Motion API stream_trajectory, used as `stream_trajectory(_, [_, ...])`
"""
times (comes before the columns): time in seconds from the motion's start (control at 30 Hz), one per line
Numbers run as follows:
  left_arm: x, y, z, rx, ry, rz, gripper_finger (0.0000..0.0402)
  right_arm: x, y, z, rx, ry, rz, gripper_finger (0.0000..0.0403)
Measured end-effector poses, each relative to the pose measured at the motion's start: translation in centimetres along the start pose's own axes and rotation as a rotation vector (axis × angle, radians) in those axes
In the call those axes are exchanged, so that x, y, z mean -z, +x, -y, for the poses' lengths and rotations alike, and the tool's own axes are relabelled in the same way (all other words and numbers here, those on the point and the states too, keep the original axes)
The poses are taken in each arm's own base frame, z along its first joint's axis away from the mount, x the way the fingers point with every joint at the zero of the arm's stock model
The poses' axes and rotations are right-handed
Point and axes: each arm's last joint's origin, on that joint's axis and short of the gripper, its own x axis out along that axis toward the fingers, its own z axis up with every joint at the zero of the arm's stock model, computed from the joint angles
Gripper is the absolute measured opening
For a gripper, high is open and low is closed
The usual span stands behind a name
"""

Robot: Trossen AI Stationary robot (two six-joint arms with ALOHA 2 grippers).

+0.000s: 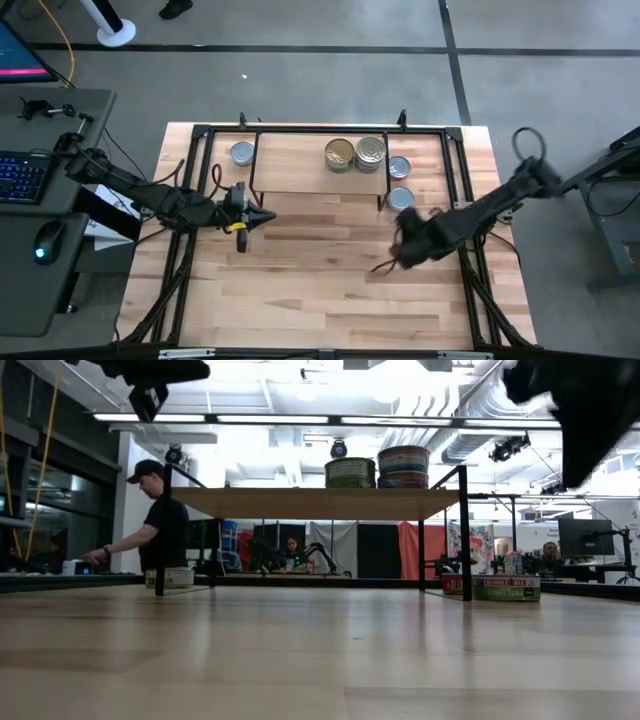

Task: Stack canned seafood by type on shelf
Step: Put the right green white tuna can on the shelf

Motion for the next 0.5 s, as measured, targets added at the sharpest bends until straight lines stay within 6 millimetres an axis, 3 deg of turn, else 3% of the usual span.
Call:
stream_trajectory(0.1, [-0.4, 0.2, 0.1, 0.010, -0.071, 0.043, 0.0000, -0.1, 1.7, 3.7, -0.038, 0.254, 0.076, 0.0011])
stream_trajectory(0.2, [-0.7, 0.8, 0.5, 0.057, -0.137, 0.074, 0.0000, -0.3, 4.2, 6.1, -0.076, 0.435, 0.143, 0.0002])
stream_trajectory(0.37, [0.4, 2.6, 1.6, 0.114, -0.185, 0.027, 0.0000, -0.7, 7.9, 8.0, -0.130, 0.578, 0.191, 0.0001])
stream_trajectory(0.5, [1.6, 4.3, 2.4, 0.121, -0.249, 0.004, 0.0000, -1.1, 9.4, 8.8, -0.119, 0.635, 0.240, 0.0000])
